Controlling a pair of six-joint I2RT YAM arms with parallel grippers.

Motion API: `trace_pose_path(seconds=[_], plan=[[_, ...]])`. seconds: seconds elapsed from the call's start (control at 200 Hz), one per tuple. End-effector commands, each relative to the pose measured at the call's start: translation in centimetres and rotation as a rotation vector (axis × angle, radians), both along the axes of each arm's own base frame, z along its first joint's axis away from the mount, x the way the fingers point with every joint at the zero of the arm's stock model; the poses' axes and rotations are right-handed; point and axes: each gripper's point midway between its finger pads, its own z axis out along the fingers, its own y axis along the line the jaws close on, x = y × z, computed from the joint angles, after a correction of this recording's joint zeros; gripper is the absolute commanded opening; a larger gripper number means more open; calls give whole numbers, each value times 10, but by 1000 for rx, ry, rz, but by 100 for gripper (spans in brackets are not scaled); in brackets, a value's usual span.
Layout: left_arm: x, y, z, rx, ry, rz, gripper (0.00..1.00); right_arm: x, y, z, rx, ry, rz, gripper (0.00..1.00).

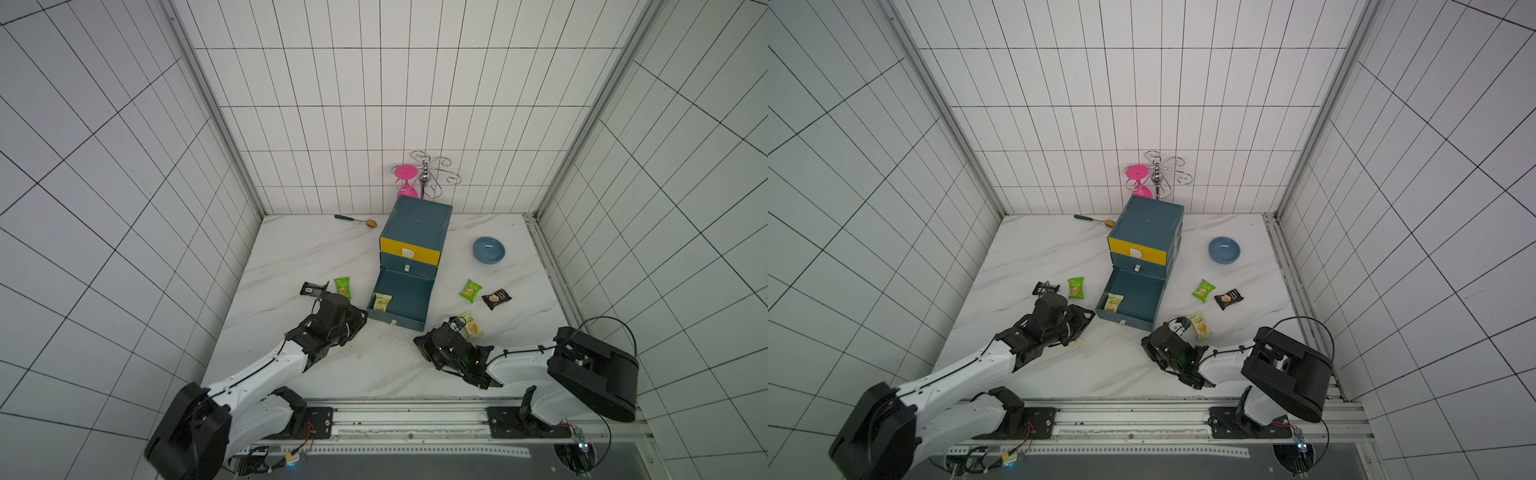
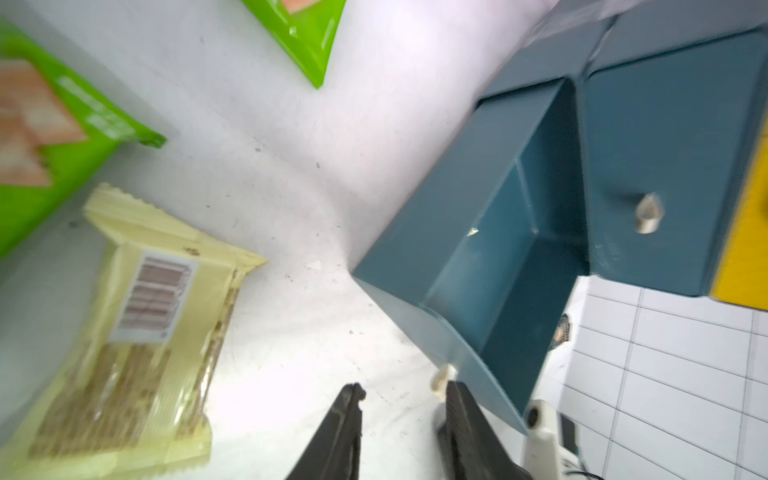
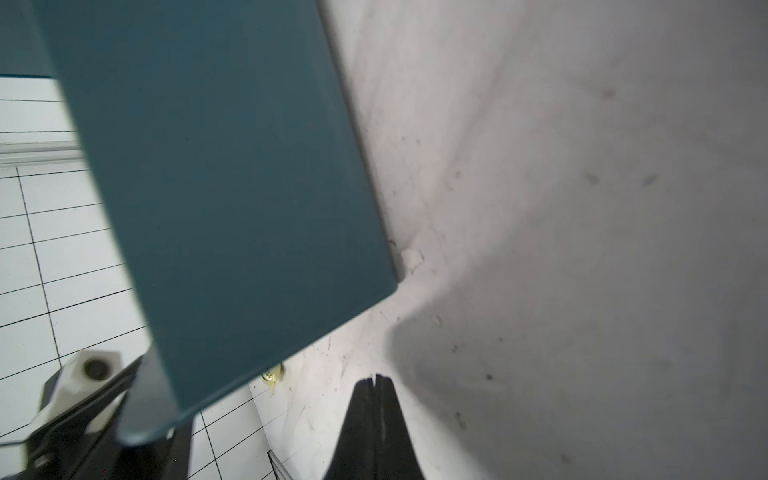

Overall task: Take the cookies out of the drawer
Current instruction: Adjust the drawer in the storage box.

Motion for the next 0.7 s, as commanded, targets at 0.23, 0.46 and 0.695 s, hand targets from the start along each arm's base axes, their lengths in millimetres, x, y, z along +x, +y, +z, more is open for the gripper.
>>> trace_pose_path(seconds=[0.23, 0.46, 0.695], plan=[[20, -44, 93, 174, -61, -367, 49, -2, -4, -8, 32, -7, -51, 0], [25, -72, 75, 311, 3, -553, 49, -2, -8, -9, 7, -26, -72, 0], [30, -86, 54, 516, 90, -666, 52, -3, -5, -20, 13, 0, -74, 0]])
